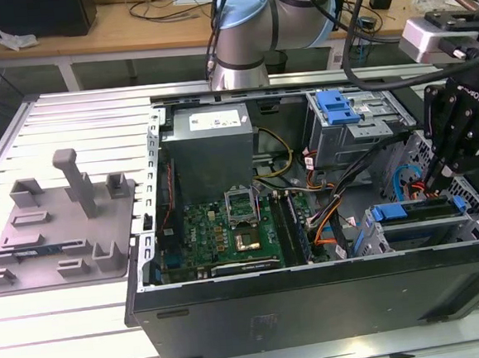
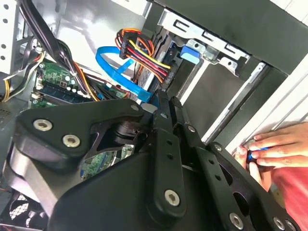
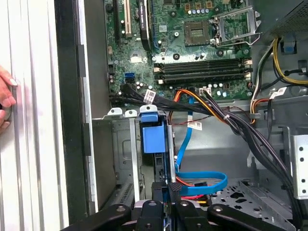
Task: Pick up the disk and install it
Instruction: 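Insert the second disk wire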
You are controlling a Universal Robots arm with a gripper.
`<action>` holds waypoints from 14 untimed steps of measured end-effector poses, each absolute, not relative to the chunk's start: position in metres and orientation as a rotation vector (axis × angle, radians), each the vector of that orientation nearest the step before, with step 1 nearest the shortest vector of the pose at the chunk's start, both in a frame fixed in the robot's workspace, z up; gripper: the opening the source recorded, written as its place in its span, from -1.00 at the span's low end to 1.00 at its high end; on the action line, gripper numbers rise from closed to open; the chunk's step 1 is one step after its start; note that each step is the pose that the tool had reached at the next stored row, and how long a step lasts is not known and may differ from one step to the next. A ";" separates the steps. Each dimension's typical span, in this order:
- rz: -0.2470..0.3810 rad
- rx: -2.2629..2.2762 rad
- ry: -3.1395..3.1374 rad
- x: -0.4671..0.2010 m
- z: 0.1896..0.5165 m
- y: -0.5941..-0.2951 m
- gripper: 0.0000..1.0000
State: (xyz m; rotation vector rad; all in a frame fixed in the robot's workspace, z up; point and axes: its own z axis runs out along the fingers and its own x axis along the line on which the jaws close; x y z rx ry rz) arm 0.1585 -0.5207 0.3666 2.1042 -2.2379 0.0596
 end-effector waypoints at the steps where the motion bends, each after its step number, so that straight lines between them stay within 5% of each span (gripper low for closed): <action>1: 0.060 2.105 -2.238 0.158 0.366 -0.522 -0.68; 14: 0.039 2.174 -2.210 0.153 0.364 -0.526 -0.68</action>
